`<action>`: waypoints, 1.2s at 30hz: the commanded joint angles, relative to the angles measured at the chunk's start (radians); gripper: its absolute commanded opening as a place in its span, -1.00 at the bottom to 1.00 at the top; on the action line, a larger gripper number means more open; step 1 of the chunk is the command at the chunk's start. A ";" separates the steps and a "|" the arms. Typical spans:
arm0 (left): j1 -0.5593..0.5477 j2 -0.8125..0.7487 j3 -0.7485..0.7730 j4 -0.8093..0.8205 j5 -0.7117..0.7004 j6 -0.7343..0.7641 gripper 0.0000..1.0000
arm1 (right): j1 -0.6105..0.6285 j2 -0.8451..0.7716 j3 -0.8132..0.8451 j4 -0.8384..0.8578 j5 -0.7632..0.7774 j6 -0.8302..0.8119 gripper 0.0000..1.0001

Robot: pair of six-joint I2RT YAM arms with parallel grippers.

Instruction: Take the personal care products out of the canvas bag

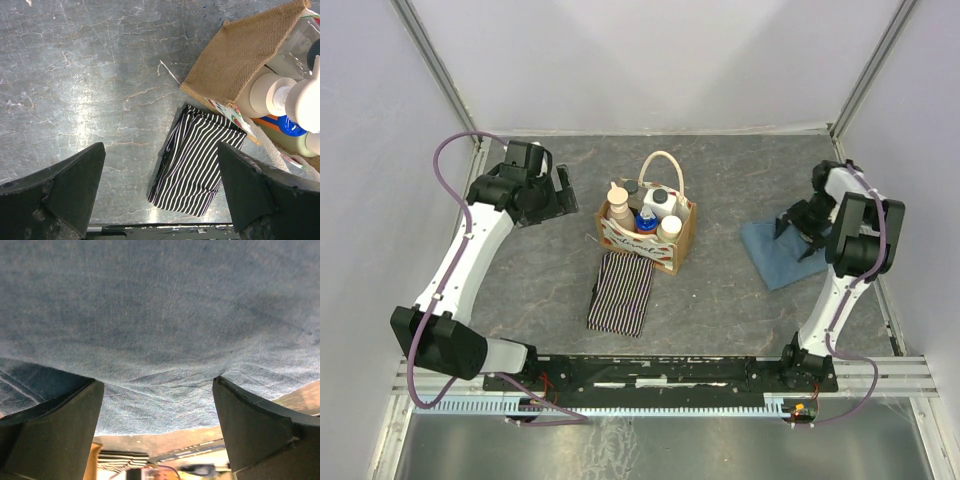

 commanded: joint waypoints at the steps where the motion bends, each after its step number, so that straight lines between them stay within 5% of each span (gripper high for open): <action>1: -0.004 -0.055 0.003 -0.012 -0.026 -0.015 0.99 | -0.095 0.036 0.044 0.007 0.179 0.096 0.93; 10: -0.004 -0.073 0.001 -0.020 -0.063 -0.016 0.99 | -0.222 0.061 0.171 -0.025 0.297 0.022 0.90; 15: -0.004 -0.073 -0.027 0.003 -0.046 -0.034 0.99 | -0.178 -0.130 0.118 0.062 0.323 -0.047 0.80; 24: -0.005 -0.096 -0.017 0.004 -0.089 -0.042 0.99 | 0.267 -0.484 0.106 0.021 0.315 -0.213 0.77; 29: -0.029 -0.113 -0.053 -0.008 0.005 -0.052 0.99 | 0.541 -0.590 -0.015 0.004 0.223 -0.280 0.84; 36: -0.367 -0.174 -0.256 -0.031 -0.007 -0.263 0.99 | 0.697 -0.665 -0.181 -0.014 0.256 -0.273 0.85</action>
